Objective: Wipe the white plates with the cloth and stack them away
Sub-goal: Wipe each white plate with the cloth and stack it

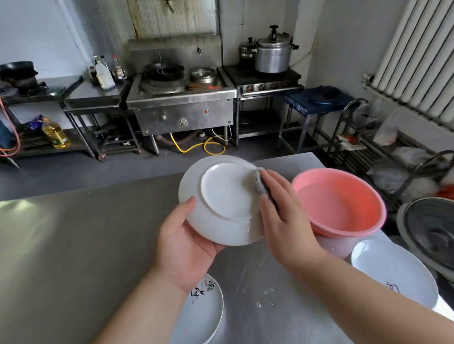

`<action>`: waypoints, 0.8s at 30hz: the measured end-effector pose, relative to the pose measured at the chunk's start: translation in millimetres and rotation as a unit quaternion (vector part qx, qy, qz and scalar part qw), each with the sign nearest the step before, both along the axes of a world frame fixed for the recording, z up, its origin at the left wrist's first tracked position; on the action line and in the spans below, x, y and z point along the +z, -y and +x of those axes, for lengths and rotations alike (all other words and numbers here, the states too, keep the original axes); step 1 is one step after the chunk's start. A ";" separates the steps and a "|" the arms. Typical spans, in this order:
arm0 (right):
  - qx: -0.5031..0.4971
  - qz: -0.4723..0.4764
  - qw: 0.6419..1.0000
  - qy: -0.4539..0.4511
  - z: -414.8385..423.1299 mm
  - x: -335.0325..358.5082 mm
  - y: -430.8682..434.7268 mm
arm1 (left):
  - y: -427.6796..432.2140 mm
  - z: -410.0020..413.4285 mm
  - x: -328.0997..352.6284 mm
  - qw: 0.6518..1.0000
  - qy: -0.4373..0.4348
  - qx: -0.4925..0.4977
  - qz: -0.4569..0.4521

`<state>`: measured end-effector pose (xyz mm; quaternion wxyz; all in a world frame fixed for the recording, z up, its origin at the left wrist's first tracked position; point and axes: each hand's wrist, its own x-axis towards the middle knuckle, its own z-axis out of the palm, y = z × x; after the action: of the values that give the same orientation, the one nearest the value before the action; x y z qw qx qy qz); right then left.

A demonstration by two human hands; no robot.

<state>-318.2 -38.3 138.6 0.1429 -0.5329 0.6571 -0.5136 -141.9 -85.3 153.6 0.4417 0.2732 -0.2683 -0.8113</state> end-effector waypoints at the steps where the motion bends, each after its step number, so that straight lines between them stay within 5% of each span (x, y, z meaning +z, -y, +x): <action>1: 0.020 0.003 1.000 -0.006 -9.0 8.1 6.0 | 5.1 3.1 4.9 1.000 0.022 0.004 0.003; 6: 0.058 0.041 0.994 -0.087 -6.2 7.6 -9.1 | 6.0 4.7 8.7 0.998 0.068 -0.003 0.007; 11: 0.097 0.048 0.954 -0.279 42.0 -24.3 -58.2 | -8.5 -11.5 -1.5 0.999 0.031 0.001 0.038; 17: 0.010 0.080 0.970 -0.228 -1.1 12.6 -28.9 | -7.2 -30.2 -4.5 0.999 -0.023 -0.006 0.036; 24: 0.120 -0.019 0.913 -0.389 11.3 -24.7 -70.1 | -23.7 -56.6 -21.4 0.986 -0.034 -0.106 0.127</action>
<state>-306.8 31.8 113.9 -0.0738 -0.7677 0.5823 -0.2571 -198.4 -61.6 132.1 0.3240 0.2692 -0.1747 -0.8900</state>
